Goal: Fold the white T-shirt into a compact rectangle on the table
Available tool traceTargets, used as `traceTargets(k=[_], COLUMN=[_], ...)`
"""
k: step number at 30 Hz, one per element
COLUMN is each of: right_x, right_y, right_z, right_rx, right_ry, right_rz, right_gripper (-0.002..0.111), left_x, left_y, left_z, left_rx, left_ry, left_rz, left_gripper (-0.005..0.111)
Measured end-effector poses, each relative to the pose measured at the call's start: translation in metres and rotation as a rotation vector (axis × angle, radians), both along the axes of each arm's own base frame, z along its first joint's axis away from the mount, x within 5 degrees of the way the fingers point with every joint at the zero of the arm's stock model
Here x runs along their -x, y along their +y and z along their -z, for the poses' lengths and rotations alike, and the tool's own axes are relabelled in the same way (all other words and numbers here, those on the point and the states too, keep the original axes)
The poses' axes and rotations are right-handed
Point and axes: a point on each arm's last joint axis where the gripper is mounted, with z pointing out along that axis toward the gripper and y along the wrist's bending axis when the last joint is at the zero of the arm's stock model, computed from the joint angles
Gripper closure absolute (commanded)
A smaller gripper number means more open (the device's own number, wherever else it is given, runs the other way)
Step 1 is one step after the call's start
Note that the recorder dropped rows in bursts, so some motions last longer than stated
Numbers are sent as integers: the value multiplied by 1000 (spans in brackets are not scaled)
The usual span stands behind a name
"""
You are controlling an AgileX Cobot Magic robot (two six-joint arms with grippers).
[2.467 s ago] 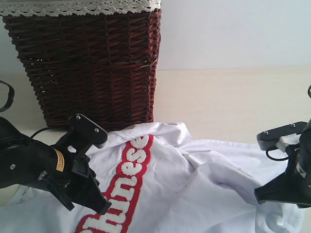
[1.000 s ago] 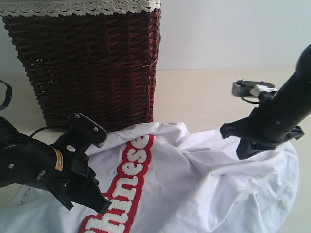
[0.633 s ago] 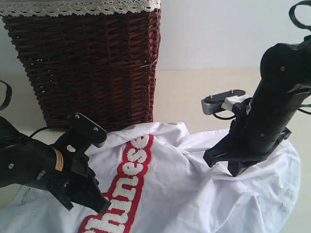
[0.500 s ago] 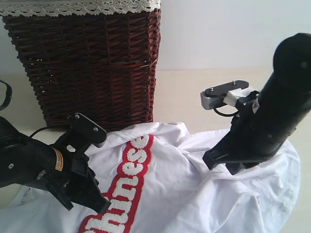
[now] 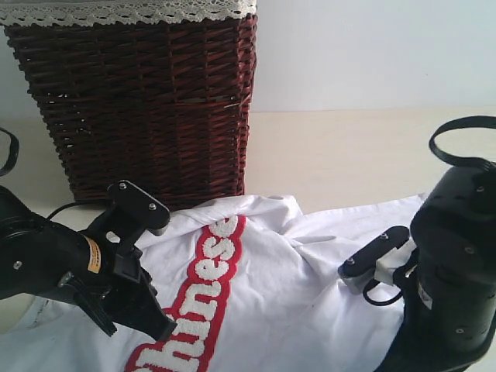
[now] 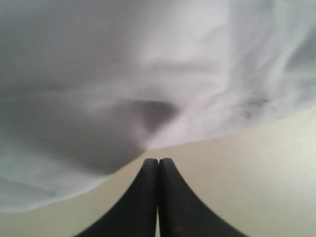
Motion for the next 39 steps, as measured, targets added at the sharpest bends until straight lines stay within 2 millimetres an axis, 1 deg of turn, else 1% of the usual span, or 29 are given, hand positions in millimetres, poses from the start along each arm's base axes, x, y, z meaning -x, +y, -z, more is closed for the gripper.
traceTargets(k=[3, 7, 9, 12, 15, 22, 24, 28, 34, 36, 39], right_x=[-9, -25, -29, -29, -29, -26, -21, -10, -12, -15, -21], right_y=[-4, -4, -5, -4, -2, -5, -8, -22, -31, -31, -25], right_z=[0, 8, 18, 32, 34, 33, 32, 27, 15, 12, 11], right_rx=[81, 50, 35, 37, 37, 70, 109, 235, 306, 291, 219], right_ry=[-56, -110, -87, -29, 0, 56, 99, 166, 95, 51, -1], right_rz=[3, 79, 107, 120, 97, 95, 106, 91, 76, 77, 70], right_gripper=[108, 108, 108, 108, 108, 108, 108, 108, 108, 108, 108], left_x=[0, 0, 0, 0, 0, 0, 0, 0, 0, 0, 0], left_y=[0, 0, 0, 0, 0, 0, 0, 0, 0, 0, 0], left_z=[0, 0, 0, 0, 0, -1, 0, 0, 0, 0, 0], left_rx=[-1, 0, 0, 0, 1, 0, -1, -3, -3, -3, -3], left_ry=[1, 0, 0, 0, -1, 0, 1, 3, 3, 3, 3], left_rz=[0, 0, 0, 0, 0, 0, 0, 0, 0, 0, 0], left_gripper=[107, 107, 107, 107, 107, 107, 107, 107, 107, 107, 107])
